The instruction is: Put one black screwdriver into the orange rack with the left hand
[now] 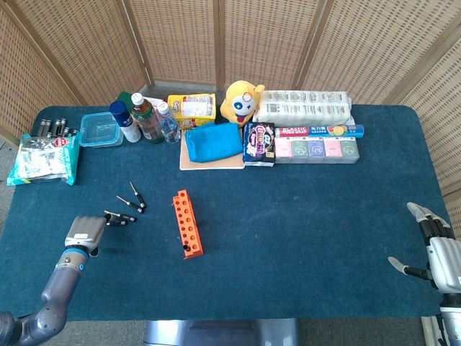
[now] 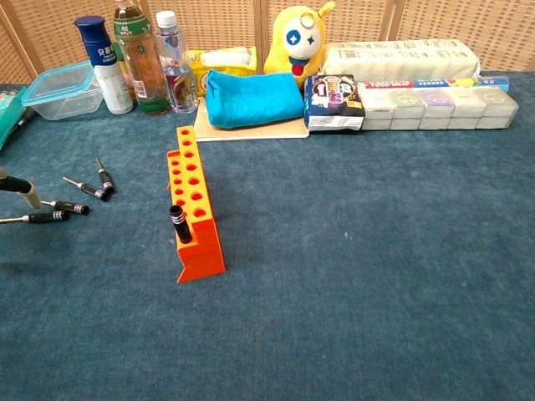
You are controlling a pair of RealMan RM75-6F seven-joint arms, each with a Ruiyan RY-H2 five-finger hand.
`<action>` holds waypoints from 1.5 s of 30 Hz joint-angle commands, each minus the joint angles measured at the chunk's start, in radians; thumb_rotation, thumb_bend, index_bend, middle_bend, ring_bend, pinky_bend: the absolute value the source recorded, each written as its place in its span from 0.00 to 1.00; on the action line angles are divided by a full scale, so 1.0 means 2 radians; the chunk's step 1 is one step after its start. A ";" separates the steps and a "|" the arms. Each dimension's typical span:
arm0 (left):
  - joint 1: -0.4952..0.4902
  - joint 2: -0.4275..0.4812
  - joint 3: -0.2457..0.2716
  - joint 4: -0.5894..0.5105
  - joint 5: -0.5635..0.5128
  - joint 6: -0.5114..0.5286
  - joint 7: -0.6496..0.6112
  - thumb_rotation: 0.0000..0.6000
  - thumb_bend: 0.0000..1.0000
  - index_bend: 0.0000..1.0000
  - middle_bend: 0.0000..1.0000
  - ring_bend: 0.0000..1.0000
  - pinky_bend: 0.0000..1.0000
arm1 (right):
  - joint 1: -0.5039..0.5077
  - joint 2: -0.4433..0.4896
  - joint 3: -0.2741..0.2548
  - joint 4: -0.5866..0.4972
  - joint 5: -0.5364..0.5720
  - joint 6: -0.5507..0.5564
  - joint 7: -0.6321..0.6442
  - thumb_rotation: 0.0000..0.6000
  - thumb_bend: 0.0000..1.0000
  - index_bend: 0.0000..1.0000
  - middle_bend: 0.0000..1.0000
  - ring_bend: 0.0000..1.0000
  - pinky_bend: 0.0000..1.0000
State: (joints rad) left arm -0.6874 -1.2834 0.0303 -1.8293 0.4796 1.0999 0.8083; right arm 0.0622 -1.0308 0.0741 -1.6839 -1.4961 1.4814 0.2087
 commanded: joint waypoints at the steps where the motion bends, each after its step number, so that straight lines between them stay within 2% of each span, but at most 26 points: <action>1: -0.003 -0.005 0.003 -0.006 0.001 0.010 0.008 1.00 0.25 0.19 1.00 1.00 1.00 | 0.000 0.000 0.000 0.000 0.000 0.000 0.000 1.00 0.00 0.04 0.10 0.13 0.11; 14: -0.005 -0.001 0.004 -0.010 -0.007 0.015 0.003 1.00 0.25 0.19 1.00 1.00 1.00 | -0.001 0.002 0.000 -0.001 0.000 0.000 0.003 1.00 0.00 0.04 0.10 0.13 0.11; 30: -0.009 -0.019 0.008 0.023 -0.009 -0.006 -0.008 1.00 0.25 0.19 1.00 1.00 1.00 | -0.001 0.004 0.000 -0.002 0.002 -0.002 0.006 1.00 0.00 0.04 0.10 0.13 0.11; 45: -0.010 -0.020 0.011 0.005 0.004 0.001 -0.012 1.00 0.24 0.19 1.00 1.00 1.00 | -0.002 0.007 0.000 -0.003 0.001 -0.002 0.012 1.00 0.00 0.04 0.10 0.13 0.11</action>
State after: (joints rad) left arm -0.7066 -1.3228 0.0517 -1.8188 0.4878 1.1019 0.7838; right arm 0.0593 -1.0160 0.0740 -1.6896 -1.4933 1.4783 0.2329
